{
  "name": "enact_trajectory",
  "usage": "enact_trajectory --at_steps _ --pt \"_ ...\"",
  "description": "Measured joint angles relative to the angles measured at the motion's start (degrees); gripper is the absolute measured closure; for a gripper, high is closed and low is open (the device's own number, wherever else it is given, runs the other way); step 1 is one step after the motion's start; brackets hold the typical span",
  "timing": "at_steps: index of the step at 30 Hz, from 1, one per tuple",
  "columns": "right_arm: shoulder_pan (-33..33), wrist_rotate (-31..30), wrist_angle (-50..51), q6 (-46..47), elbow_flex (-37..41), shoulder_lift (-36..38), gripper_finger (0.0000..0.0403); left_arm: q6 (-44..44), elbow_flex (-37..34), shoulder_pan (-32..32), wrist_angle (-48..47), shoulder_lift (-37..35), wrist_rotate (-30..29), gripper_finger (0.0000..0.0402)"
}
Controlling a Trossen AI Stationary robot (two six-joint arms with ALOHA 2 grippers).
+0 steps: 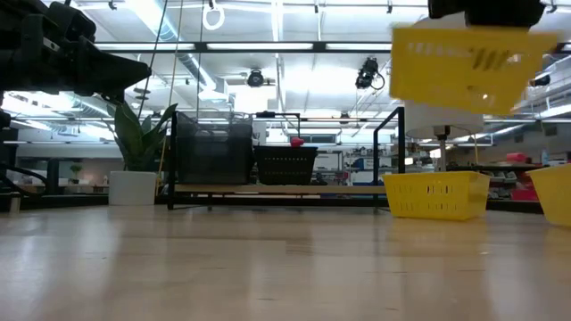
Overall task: Stack baskets on shelf by color
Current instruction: Stack the bottom yellow basket on the top yellow basket
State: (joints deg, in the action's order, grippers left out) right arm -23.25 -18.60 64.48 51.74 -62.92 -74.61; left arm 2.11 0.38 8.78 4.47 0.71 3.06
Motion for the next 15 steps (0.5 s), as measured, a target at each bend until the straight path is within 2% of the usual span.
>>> enact_trajectory --at_steps 7,15 --pt "6.19 -4.8 11.61 6.91 2.47 6.49 0.04 0.01 0.0 0.0 0.0 0.0 0.0 0.0332" --pt "14.21 -6.96 13.76 6.36 6.81 9.85 0.04 0.0 0.0 0.0 0.0 0.0 -0.01 0.0335"
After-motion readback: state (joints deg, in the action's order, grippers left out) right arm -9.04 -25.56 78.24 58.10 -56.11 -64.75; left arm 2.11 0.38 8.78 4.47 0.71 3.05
